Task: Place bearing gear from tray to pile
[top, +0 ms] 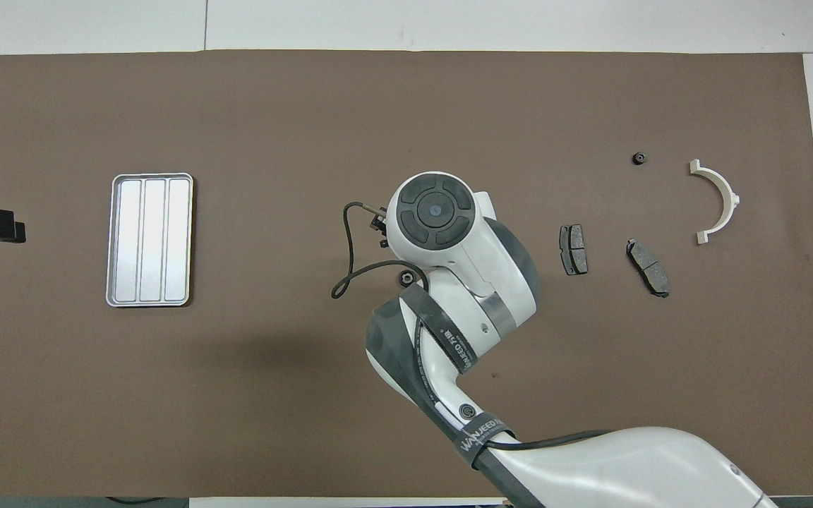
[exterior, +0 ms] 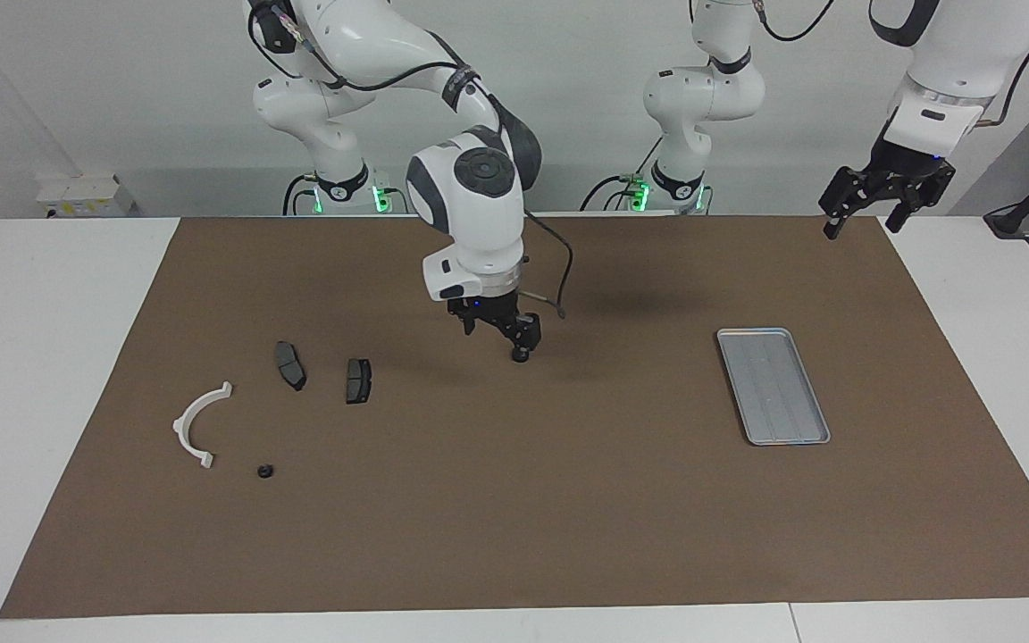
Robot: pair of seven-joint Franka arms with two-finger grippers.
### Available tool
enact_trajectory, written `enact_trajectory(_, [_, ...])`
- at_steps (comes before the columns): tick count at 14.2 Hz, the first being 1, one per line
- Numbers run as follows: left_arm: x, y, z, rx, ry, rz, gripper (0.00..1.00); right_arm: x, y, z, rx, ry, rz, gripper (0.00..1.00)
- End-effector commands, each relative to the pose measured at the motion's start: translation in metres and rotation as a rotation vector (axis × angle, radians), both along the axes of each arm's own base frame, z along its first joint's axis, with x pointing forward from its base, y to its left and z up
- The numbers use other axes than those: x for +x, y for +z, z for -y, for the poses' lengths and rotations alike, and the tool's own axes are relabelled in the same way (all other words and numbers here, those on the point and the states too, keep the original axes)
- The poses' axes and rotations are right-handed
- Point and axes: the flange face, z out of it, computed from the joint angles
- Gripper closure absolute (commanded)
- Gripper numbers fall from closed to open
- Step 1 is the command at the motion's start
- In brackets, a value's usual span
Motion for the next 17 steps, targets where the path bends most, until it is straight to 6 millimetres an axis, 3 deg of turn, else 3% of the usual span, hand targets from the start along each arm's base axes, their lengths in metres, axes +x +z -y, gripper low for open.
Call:
enact_trajectory(1, [-0.001,0.007,0.008,-0.007,-0.02,-0.045,0.0,-0.01,-0.031,-0.017,0.003,-0.021,0.005,0.0])
enact_trajectory(3, [-0.001,0.003,0.015,-0.01,-0.032,-0.063,0.0,-0.012,-0.055,-0.028,0.0,-0.011,0.017,0.0])
enact_trajectory(8, [-0.005,0.004,0.018,-0.011,-0.046,-0.068,0.0,-0.012,-0.091,-0.025,-0.021,-0.016,-0.011,0.0])
enact_trajectory(13, [-0.006,0.003,0.015,-0.011,-0.05,-0.073,0.0,-0.013,-0.094,-0.021,-0.026,-0.019,-0.019,0.0])
enact_trajectory(15, [-0.007,-0.001,0.016,-0.011,-0.058,-0.07,0.0,-0.015,-0.096,-0.02,-0.028,-0.02,-0.022,0.2])
enact_trajectory(17, [-0.006,-0.001,0.018,-0.01,-0.078,-0.064,0.0,-0.014,-0.096,-0.02,-0.026,-0.02,-0.019,0.55])
